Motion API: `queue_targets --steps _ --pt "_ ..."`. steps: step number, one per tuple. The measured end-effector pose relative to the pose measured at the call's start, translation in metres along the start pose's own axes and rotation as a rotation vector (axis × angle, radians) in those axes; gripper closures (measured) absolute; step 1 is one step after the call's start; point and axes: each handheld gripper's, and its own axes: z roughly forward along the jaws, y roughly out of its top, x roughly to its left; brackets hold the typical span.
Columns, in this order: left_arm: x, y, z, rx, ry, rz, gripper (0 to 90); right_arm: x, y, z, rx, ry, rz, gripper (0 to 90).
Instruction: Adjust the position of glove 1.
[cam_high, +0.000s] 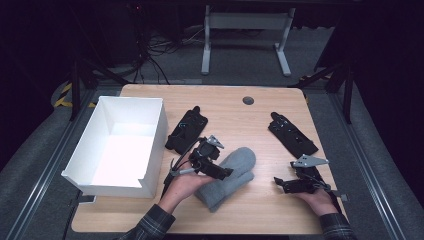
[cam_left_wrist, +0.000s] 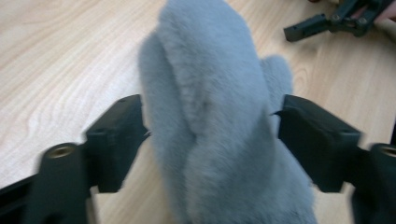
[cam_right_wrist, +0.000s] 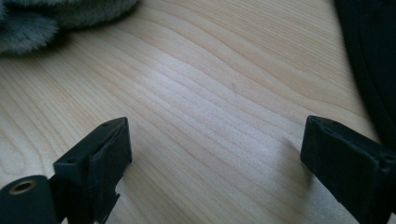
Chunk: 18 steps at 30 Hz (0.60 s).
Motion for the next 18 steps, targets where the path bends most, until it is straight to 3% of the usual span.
queue_targets --steps 8,15,18 --pt "0.007 0.011 0.018 0.029 0.007 0.004 15.9 0.000 0.000 0.000 0.000 0.000 0.000 9.0" --pt "0.014 0.007 0.036 0.103 0.016 -0.003 14.2 0.000 0.000 0.000 0.000 0.000 0.000 9.0" --pt "0.019 0.001 0.041 0.105 -0.019 -0.022 13.5 0.000 0.000 0.000 0.000 -0.001 0.001 9.0"
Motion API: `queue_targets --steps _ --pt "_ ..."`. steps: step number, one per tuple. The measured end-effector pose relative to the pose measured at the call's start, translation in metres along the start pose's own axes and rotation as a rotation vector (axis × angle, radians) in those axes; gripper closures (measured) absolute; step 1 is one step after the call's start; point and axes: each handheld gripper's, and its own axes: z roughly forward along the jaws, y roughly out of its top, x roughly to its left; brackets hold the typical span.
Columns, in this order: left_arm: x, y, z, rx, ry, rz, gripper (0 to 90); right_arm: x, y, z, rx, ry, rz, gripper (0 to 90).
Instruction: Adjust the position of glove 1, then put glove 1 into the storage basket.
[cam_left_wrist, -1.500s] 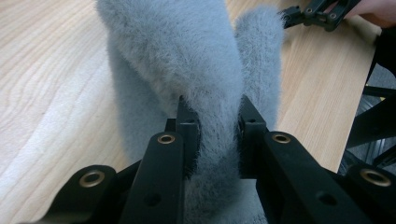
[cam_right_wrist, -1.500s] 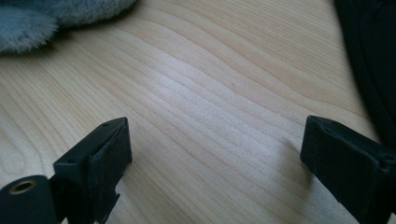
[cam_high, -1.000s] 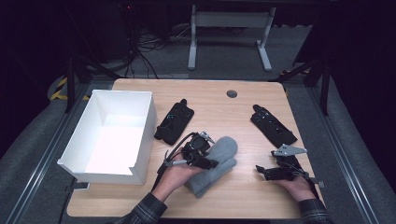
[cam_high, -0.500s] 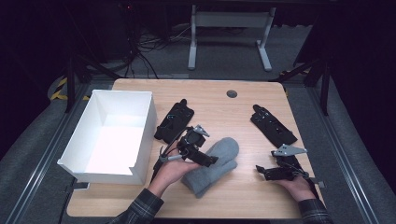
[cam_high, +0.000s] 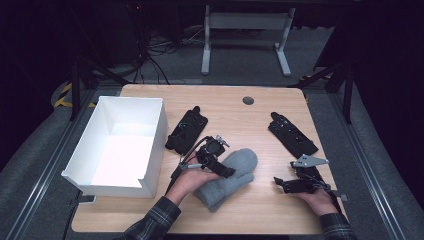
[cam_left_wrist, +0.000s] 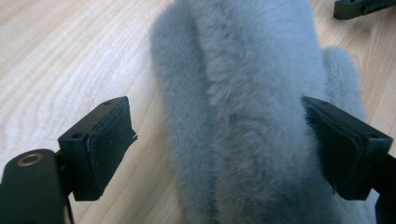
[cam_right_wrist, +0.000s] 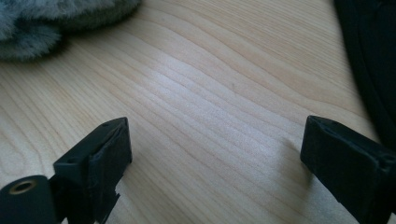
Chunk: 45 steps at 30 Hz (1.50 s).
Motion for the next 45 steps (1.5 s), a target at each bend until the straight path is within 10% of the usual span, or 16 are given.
queue_targets --steps 11,18,25,45 --pt "0.011 -0.006 0.016 0.034 -0.143 -0.018 22.1 0.000 0.000 0.000 0.000 -0.002 0.003 9.0" --pt "0.014 -0.005 0.017 0.038 -0.241 -0.007 45.5 0.000 0.000 0.000 -0.001 -0.001 0.003 9.0" --pt "0.012 -0.004 0.011 0.039 -0.238 0.011 67.9 0.000 0.000 0.000 -0.001 -0.001 0.003 9.0" --pt "-0.003 0.005 -0.015 -0.031 -0.240 0.029 72.1 0.000 0.000 0.000 0.000 -0.003 0.002 9.0"
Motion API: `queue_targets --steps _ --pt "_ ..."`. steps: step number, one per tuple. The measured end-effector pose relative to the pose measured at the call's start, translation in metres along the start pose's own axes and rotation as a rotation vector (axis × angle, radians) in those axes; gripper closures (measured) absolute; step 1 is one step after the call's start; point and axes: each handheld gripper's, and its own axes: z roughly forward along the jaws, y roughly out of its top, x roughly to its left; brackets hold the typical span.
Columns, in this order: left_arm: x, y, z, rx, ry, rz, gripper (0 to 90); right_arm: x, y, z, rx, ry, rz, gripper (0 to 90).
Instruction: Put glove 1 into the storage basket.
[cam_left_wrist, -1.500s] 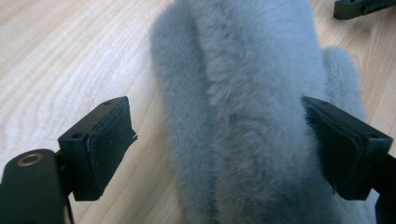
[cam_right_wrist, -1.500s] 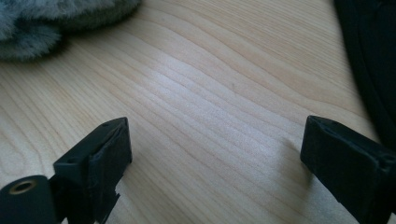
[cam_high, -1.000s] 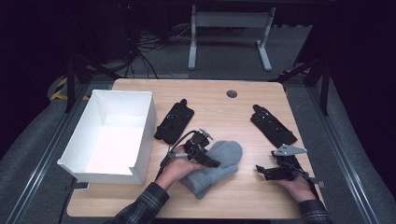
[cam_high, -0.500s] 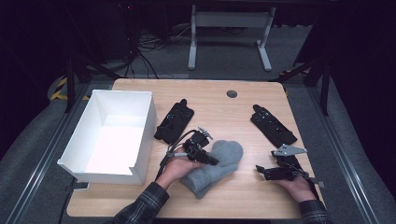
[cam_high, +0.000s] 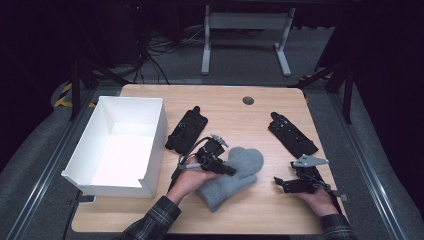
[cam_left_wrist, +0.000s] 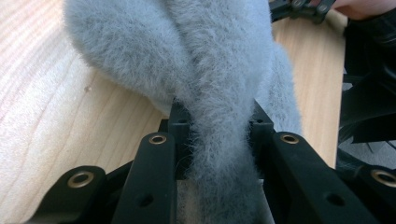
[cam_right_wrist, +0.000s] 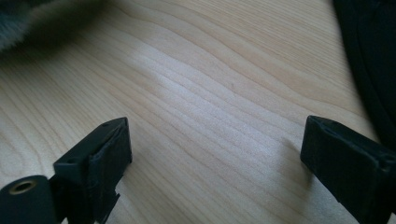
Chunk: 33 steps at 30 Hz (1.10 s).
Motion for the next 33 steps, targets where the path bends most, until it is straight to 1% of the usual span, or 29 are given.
queue_targets --steps 1,4,5,6,8,9,12,13,14,17,25,26,27,32,33 --pt "-0.002 0.001 -0.003 -0.013 0.000 0.001 72.1 0.000 0.000 0.000 0.000 0.000 0.000 9.0" --pt "-0.006 0.003 -0.012 -0.033 0.014 0.015 72.1 0.000 0.000 0.000 0.000 0.000 0.000 9.0" --pt "-0.007 0.004 -0.015 -0.036 0.015 0.013 72.1 0.000 0.000 0.000 0.000 0.000 0.001 9.0" --pt "-0.008 0.005 -0.018 -0.041 0.020 0.022 72.1 0.000 0.000 0.000 0.000 0.000 0.001 9.0" --pt "-0.010 0.006 -0.024 -0.062 0.024 0.016 72.1 0.000 0.000 0.000 0.000 0.000 0.001 9.0" --pt "-0.011 0.007 -0.027 -0.064 0.029 0.022 72.1 0.000 0.000 0.000 0.000 0.000 0.001 9.0" --pt "-0.014 0.011 -0.036 -0.074 0.047 0.023 72.1 0.000 0.000 0.000 0.000 0.000 0.001 9.0" --pt "-0.015 0.014 -0.042 -0.080 0.053 0.026 72.1 0.000 0.000 0.000 0.000 0.000 0.001 9.0" --pt "-0.015 0.014 -0.042 -0.080 0.053 0.026 72.1 0.000 0.000 0.000 0.000 0.000 0.001 9.0" --pt "-0.018 0.017 -0.049 -0.089 0.063 0.025 72.1 0.000 0.000 0.000 -0.001 0.000 0.001 9.0" --pt "-0.025 0.027 -0.074 -0.122 0.087 0.027 72.1 0.000 0.000 0.000 0.000 0.000 0.000 9.0" --pt "-0.025 0.027 -0.074 -0.122 0.087 0.027 72.1 0.000 0.000 0.000 0.000 0.000 0.000 9.0" --pt "-0.027 0.030 -0.079 -0.126 0.096 0.027 72.1 0.000 0.000 0.000 0.000 0.000 -0.001 9.0" --pt "-0.032 0.037 -0.095 -0.142 0.094 0.038 72.1 0.000 0.000 0.000 0.000 0.000 0.000 9.0" --pt "-0.032 0.037 -0.095 -0.142 0.094 0.038 72.1 0.000 0.000 0.000 0.000 0.000 0.000 9.0"
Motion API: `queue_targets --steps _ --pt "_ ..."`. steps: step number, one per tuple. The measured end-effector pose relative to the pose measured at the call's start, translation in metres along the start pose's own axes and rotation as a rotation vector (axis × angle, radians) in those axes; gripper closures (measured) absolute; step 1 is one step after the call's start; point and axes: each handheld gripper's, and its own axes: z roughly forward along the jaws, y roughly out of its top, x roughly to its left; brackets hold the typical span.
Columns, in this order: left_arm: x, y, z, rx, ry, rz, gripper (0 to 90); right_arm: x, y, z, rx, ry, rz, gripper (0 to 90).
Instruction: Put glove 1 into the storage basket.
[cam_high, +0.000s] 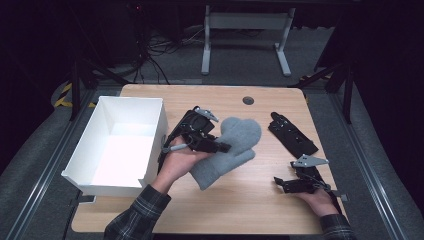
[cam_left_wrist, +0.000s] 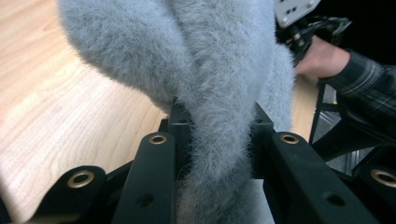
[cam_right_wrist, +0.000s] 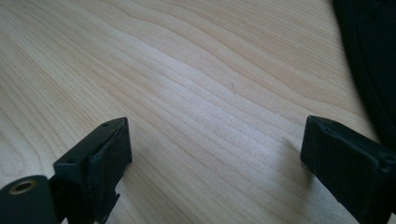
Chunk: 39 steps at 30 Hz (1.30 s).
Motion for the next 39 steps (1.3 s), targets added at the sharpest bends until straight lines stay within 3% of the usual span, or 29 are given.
queue_targets --steps 13,22,26,31,39 --pt "-0.002 0.016 -0.036 -0.025 0.048 0.015 72.2 0.000 0.000 0.000 0.000 0.000 -0.001 9.0" --pt "0.000 0.022 -0.080 -0.072 0.091 0.006 72.3 0.000 0.000 0.000 0.000 0.000 0.000 9.0" --pt "0.004 0.020 -0.097 -0.089 0.100 -0.009 72.3 0.000 0.000 0.000 0.000 0.000 0.000 9.0" --pt "0.012 0.012 -0.127 -0.111 0.149 -0.037 72.4 0.000 0.000 0.000 0.000 0.000 0.000 9.0" --pt "0.024 -0.004 -0.160 -0.137 0.220 -0.082 72.6 0.000 0.000 0.000 0.000 0.000 0.000 9.0"
